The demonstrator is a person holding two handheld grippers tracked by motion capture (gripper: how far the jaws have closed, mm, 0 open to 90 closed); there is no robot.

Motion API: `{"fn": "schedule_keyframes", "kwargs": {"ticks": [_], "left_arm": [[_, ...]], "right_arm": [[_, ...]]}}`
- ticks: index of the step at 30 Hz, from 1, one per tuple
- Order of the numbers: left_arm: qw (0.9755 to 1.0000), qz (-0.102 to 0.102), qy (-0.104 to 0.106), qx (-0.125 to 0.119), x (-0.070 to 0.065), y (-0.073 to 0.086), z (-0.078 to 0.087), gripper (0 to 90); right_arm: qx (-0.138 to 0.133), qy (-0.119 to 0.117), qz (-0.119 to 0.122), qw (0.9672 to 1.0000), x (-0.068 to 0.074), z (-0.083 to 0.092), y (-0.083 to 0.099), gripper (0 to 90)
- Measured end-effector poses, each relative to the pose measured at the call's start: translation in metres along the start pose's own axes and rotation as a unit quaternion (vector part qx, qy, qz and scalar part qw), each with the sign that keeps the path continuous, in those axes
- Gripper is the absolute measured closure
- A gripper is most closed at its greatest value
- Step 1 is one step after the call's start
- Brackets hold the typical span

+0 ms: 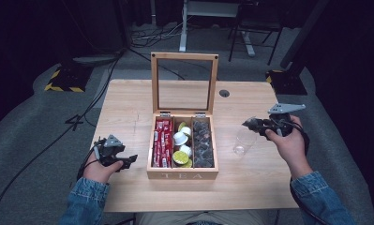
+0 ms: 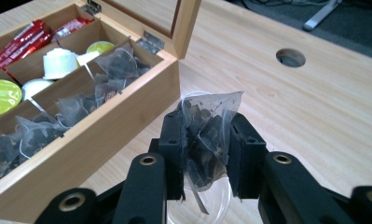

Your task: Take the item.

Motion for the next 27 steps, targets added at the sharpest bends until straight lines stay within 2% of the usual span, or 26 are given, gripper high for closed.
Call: {"fn": "schedule_keyframes", "kwargs": {"ticks": [7,11,22,24,27], "left_arm": [[1.0000,-0.003,0.003,-0.001,-0.001,0.000,0.000,32.0],[1.0000,-0.004,0.003,-0.001,-0.001,0.000,0.000,32.0],[1.0000,-0.004,0.003,0.000,-0.001,0.000,-0.001,32.0],[1.0000,-0.004,0.003,0.000,-0.001,0.000,-0.001,32.0],[1.0000,-0.005,0.002,0.000,-0.001,0.000,-0.001,32.0]], "right_arm": [[0.031,-0.011,-0.014,0.9994,0.000,-0.007,0.012,70.3],[0.049,-0.013,-0.013,0.9986,0.001,-0.011,0.019,70.2],[0.071,-0.011,-0.008,0.9974,0.003,-0.015,0.026,68.6],[0.071,-0.012,-0.002,0.9974,0.004,-0.016,0.027,61.7],[0.064,-0.011,-0.003,0.9979,0.005,-0.016,0.027,45.6]]}}
Point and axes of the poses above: each handheld gripper's, and its own axes: z roughly backward along the jaws, y roughly out of its underside, x roughly to its left, the point moved 2 cm from there along -z, roughly forward along the jaws, and after that the axes turned 13 degrees about -x, right-handed, at the moved point
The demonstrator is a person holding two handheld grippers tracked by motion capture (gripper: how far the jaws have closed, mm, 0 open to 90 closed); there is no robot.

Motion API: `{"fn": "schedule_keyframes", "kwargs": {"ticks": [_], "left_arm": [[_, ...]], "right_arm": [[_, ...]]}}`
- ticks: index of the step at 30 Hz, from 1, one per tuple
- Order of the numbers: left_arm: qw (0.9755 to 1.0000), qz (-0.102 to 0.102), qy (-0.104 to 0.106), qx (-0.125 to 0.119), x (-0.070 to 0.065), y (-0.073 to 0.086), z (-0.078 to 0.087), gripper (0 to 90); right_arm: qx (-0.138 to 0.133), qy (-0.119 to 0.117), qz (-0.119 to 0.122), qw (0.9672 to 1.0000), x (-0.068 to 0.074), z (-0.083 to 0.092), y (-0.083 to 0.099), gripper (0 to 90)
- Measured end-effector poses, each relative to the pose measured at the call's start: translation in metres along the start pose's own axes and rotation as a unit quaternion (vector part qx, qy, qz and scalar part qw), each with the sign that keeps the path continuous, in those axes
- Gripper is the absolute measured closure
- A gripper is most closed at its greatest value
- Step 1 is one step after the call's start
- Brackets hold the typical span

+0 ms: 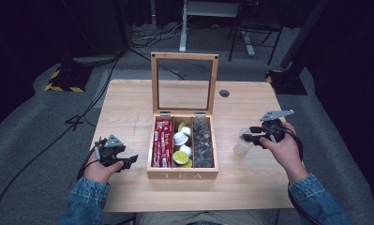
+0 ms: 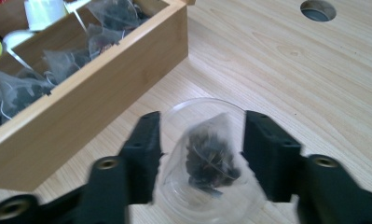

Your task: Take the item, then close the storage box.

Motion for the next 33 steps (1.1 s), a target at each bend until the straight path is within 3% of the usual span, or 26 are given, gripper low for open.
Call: {"fn": "schedule_keyframes", "kwargs": {"ticks": [4,18,33], "left_arm": [[1.0000,0.001,0.001,0.001,0.000,0.001,0.000,32.0],[1.0000,0.005,0.002,0.001,0.001,0.001,-0.001,31.9],[1.0000,0.003,0.003,0.002,0.000,0.004,0.000,31.9]], "right_arm": [[-0.015,-0.001,-0.006,0.9999,0.001,0.001,-0.002,37.8],[-0.062,-0.002,-0.018,0.9979,0.000,0.003,-0.015,34.5],[-0.114,0.001,0.000,0.9935,0.003,0.007,-0.066,33.5]]}}
Point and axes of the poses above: each handheld gripper's, and its own axes: z roughly backward along the jaws, y roughly out of its underside, x roughly to its left, the point moved 2 cm from there along -z, roughly forward along the jaws, and after that the axes turned 13 degrees about -x, right-handed, at the moved point
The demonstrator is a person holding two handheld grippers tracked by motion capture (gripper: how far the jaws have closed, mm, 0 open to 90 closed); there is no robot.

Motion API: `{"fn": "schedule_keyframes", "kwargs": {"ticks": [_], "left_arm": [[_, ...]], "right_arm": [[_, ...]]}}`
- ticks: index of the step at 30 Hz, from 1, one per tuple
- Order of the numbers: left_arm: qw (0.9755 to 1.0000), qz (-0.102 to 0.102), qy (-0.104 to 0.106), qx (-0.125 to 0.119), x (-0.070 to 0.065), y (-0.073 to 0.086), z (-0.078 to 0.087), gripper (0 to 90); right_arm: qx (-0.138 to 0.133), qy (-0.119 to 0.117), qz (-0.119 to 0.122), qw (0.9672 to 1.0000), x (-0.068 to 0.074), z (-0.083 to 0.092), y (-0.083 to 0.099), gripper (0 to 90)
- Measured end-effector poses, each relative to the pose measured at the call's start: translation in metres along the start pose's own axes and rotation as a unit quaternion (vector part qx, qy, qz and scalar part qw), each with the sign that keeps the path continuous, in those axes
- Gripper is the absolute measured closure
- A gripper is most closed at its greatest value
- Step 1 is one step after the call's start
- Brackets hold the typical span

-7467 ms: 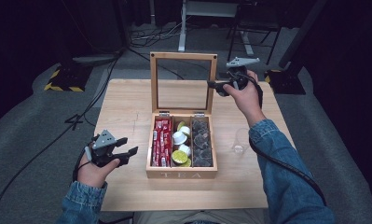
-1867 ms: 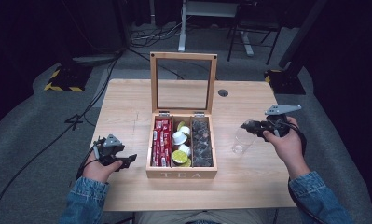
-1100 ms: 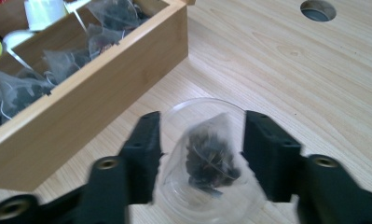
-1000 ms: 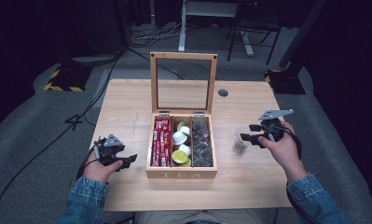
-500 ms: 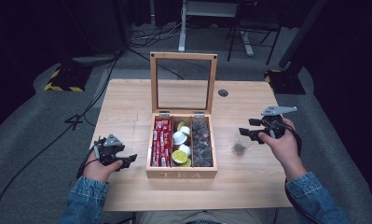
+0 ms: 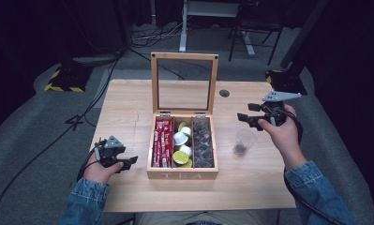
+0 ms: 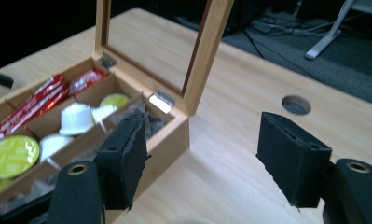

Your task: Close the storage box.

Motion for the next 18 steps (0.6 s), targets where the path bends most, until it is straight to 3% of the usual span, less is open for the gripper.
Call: {"fn": "schedule_keyframes", "kwargs": {"ticks": [3,10,18], "left_arm": [[1.0000,0.006,-0.001,0.001,-0.001,0.003,0.002,31.0],[1.0000,0.009,0.000,-0.001,-0.002,0.012,0.005,29.9],[0.9998,0.017,0.002,-0.008,-0.001,0.019,0.007,29.1]], "right_arm": [[-0.019,0.000,-0.002,0.9998,0.000,-0.007,-0.014,34.0],[-0.029,-0.014,-0.001,0.9995,-0.003,-0.029,-0.040,34.2],[-0.020,-0.011,0.009,0.9997,-0.010,-0.062,-0.059,32.7]]}}
Point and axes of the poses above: each handheld gripper's, and its own axes: z roughly backward along the jaws, y roughly out of its underside, x roughly to its left, the point moved 2 cm from there along -z, roughly forward along the jaws, and after that the axes turned 13 degrees about -x, right-handed, at the moved point
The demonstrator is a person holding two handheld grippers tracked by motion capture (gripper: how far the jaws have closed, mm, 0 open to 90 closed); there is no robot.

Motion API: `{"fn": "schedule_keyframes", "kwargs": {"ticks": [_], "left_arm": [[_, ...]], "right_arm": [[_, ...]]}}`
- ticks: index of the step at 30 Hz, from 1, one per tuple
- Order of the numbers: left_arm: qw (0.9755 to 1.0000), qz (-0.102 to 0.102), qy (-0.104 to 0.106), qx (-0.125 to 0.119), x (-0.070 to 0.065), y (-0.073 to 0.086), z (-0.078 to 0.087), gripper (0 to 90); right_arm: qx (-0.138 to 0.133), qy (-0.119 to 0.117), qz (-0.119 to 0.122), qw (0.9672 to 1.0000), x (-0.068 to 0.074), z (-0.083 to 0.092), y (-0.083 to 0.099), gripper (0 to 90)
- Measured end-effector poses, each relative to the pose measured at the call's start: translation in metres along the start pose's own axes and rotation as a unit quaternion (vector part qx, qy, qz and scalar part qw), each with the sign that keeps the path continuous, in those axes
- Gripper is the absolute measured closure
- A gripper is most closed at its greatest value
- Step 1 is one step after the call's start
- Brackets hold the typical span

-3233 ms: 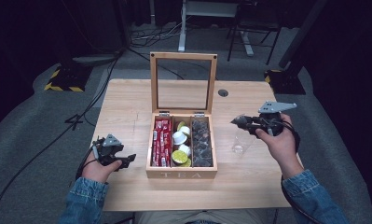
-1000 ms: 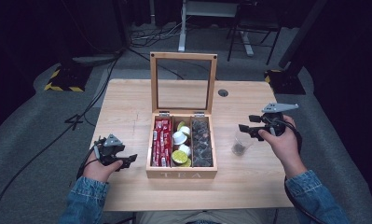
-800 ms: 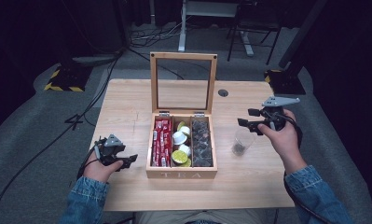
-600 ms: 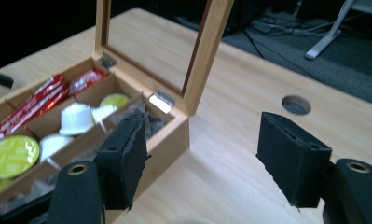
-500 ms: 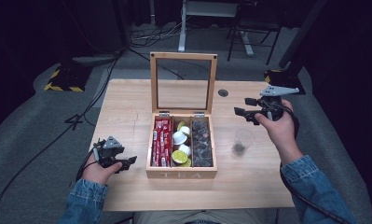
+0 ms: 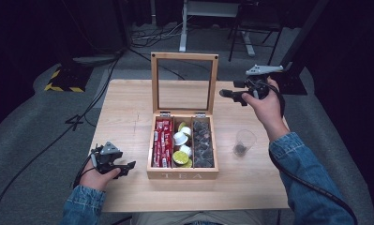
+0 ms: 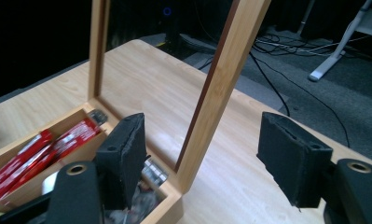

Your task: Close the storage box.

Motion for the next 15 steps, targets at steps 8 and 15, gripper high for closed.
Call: {"fn": "schedule_keyframes", "kwargs": {"ticks": [8,15], "left_arm": [[0.9999,-0.012,0.003,0.012,0.002,0.003,-0.005,27.8],[0.9995,-0.020,0.002,0.024,0.002,0.006,-0.010,27.9]], "right_arm": [[-0.010,0.015,-0.019,0.9997,-0.012,-0.042,-0.009,30.7],[-0.017,0.016,-0.048,0.9986,-0.020,-0.067,-0.009,32.3]]}}
Point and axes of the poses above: each handheld gripper's, and its own axes: z roughly backward along the jaws, y roughly out of its underside, x roughly to its left, the point moved 2 cm from there along -z, roughly forward along the jaws, and after that the axes turned 13 degrees about -x, right-handed, at the moved point
